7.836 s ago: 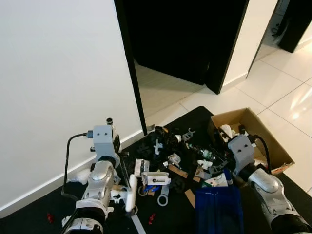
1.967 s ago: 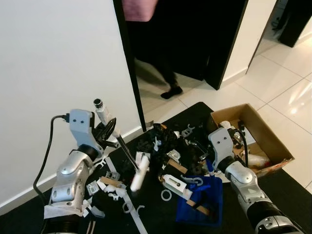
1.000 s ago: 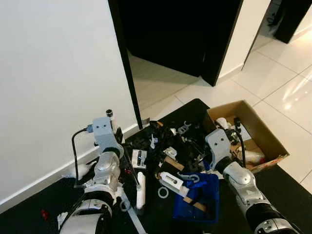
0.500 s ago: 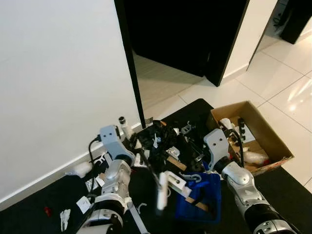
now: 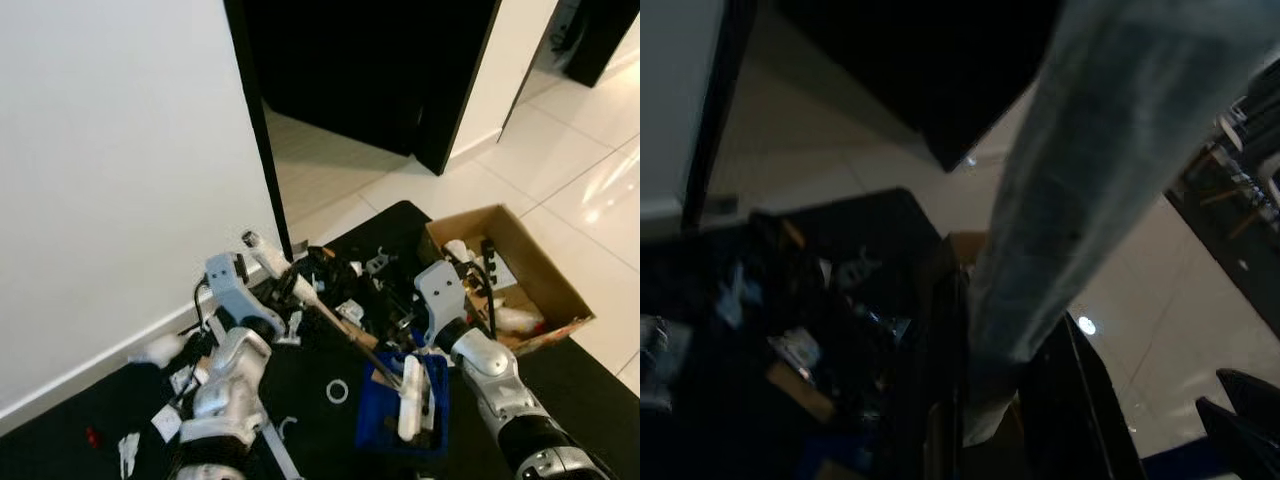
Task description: Sweep floor
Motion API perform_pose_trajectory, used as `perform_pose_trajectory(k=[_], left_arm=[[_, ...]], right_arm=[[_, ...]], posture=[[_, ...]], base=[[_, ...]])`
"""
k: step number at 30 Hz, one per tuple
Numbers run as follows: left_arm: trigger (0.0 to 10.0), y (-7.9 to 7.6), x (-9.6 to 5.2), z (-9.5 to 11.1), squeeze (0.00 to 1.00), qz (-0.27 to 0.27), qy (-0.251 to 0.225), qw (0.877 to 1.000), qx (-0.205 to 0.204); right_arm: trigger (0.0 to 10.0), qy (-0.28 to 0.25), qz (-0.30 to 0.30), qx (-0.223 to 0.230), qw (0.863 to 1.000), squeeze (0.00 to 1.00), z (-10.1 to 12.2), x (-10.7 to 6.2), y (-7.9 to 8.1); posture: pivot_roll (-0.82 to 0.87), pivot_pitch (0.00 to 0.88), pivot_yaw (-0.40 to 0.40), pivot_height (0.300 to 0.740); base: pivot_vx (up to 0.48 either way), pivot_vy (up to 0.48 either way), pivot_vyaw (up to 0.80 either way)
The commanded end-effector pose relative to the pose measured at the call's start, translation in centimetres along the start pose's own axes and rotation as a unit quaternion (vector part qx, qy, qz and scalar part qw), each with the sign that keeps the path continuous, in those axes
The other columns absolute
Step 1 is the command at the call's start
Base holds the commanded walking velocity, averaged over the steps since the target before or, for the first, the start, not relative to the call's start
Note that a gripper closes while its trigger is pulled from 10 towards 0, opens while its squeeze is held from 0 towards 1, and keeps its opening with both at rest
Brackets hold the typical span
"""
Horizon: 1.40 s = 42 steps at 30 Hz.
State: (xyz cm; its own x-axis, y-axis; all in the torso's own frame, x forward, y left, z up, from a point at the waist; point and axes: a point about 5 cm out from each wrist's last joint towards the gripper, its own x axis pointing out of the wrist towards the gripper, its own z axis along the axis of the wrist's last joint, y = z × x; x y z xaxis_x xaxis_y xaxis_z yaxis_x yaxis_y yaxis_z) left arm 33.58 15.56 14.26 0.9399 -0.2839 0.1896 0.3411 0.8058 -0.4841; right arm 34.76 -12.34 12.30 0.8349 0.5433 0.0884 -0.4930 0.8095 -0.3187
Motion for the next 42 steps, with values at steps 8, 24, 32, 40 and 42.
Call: perform_pose_trajectory(k=[8, 24, 32, 40, 42], left_arm=[[10.0, 0.7, -2.9, 5.2, 0.00, -0.043, -0.005, 0.987, 0.157], [10.0, 4.3, -3.3, 1.0, 0.00, 0.115, 0.039, 0.952, 0.280], [10.0, 5.5, -2.6, 0.1, 0.00, 0.182, 0.036, 0.942, 0.278], [10.0, 5.4, -1.8, -3.4, 0.00, 0.193, 0.074, 0.962, 0.181], [10.0, 5.0, -1.7, -4.3, 0.00, 0.193, 0.079, 0.965, 0.158]], right_arm=[[10.0, 0.027, 0.014, 0.042, 0.999, 0.00, -1.6, -0.6, 1.5], [10.0, 0.031, 0.042, 0.032, 0.998, 0.00, -1.7, -0.3, 2.2], [10.0, 0.028, 0.044, 0.030, 0.998, 0.00, -1.6, -0.4, 2.3], [10.0, 0.027, 0.040, 0.031, 0.998, 0.00, -1.6, -0.5, 2.2], [10.0, 0.024, 0.039, 0.032, 0.998, 0.00, -1.5, -0.4, 2.2]], posture=[[0.09, 0.299, 0.074, 0.740], [0.07, 0.292, 0.062, 0.740], [0.05, 0.297, 0.064, 0.740], [0.03, 0.313, 0.062, 0.740], [0.03, 0.322, 0.061, 0.740]], base=[[0.000, 0.000, 0.00], [0.000, 0.000, 0.00], [0.000, 0.000, 0.00], [0.000, 0.000, 0.00], [0.000, 0.000, 0.00]])
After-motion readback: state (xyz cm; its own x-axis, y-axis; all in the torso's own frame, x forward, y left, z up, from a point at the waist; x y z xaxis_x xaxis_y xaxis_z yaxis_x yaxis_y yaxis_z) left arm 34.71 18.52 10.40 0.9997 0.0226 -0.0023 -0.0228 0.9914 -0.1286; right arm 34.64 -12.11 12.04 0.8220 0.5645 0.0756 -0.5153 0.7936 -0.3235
